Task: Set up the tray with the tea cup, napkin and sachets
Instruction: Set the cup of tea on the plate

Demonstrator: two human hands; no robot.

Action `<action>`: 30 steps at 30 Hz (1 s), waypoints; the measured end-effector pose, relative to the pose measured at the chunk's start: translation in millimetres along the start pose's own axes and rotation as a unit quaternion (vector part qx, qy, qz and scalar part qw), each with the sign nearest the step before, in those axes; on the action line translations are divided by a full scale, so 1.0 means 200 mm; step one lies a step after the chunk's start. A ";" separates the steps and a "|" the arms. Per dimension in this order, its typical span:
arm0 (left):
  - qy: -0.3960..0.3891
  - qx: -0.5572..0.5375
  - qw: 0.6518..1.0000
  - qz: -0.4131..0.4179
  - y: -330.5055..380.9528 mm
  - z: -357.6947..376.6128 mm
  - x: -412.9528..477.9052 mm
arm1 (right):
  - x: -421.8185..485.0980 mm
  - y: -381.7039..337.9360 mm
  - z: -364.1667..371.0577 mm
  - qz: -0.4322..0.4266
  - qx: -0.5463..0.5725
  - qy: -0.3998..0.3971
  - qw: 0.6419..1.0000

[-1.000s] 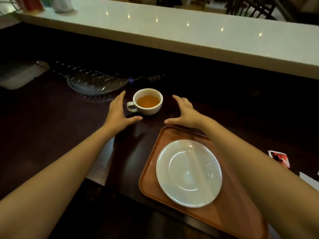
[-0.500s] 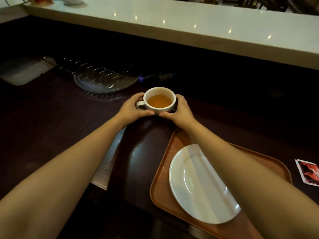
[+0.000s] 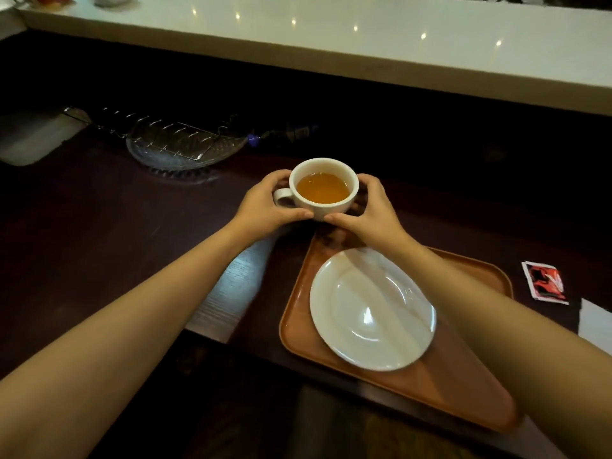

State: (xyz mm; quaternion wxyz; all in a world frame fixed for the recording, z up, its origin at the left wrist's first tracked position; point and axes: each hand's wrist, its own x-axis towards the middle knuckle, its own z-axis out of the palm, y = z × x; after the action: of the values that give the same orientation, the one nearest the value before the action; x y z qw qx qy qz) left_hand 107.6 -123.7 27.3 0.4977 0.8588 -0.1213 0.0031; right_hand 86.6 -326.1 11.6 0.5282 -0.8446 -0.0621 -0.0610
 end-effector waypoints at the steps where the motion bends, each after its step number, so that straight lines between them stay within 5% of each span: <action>1: -0.007 -0.006 1.000 0.004 0.04 0.02 -0.03 | -0.05 -0.02 -0.04 0.002 0.004 0.002 1.000; 14: -0.096 -0.001 0.995 0.000 0.30 0.26 -0.43 | -0.67 -0.08 -0.28 0.093 0.020 0.036 0.995; 30: -0.082 0.004 0.995 -0.053 0.27 0.37 -0.65 | -0.85 -0.01 -0.28 0.132 0.037 -0.019 0.990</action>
State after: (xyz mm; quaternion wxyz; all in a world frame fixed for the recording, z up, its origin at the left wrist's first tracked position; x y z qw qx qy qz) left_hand -38.2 -186.8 20.1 0.4824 0.8632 -0.1160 -0.0930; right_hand -82.7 -381.8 9.6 0.5614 -0.8262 0.0379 0.0275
